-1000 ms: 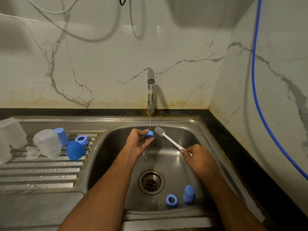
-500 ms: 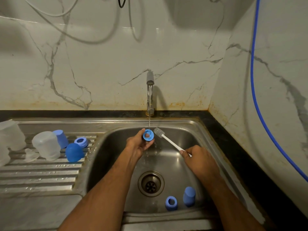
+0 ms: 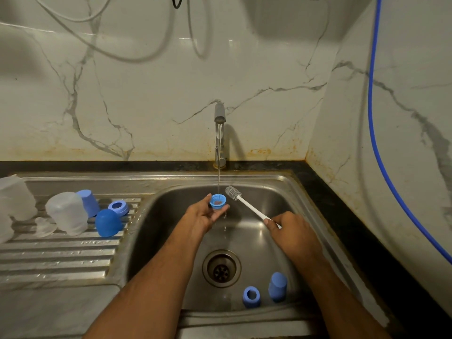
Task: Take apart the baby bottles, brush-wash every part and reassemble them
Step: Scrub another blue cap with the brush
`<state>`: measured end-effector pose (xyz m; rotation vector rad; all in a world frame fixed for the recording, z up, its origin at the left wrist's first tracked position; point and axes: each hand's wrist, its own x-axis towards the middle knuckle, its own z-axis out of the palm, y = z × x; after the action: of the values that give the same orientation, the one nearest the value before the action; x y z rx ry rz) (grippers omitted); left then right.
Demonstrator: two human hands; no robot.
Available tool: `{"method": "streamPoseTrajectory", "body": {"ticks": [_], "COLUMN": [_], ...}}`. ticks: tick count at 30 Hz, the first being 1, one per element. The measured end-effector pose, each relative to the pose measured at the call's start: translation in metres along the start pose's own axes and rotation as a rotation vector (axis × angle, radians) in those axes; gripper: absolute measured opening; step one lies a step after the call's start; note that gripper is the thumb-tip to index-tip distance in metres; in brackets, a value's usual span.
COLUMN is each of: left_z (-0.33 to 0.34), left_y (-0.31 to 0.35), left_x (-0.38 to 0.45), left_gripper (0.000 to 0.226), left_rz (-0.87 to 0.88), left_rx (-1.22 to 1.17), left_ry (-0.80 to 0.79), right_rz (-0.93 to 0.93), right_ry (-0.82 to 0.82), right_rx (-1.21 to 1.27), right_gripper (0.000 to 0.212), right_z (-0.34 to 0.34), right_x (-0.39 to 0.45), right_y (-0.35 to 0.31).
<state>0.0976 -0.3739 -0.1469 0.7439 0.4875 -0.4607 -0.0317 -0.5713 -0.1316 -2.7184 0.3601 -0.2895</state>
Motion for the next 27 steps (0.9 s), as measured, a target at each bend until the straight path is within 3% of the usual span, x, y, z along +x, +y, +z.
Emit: {"method": "streamPoseTrajectory", "body": {"ticks": [27], "left_z": [0.017], "left_y": [-0.018], "left_x": [0.021], "left_gripper": [0.044], "left_rz": [0.085], "left_rx": [0.0], "left_ry": [0.05], "right_rz": [0.017], "right_ry": [0.031], "right_rx": [0.054], "right_gripper": [0.042], "right_z": [0.008], "right_x": [0.003], "right_y": [0.008]}}
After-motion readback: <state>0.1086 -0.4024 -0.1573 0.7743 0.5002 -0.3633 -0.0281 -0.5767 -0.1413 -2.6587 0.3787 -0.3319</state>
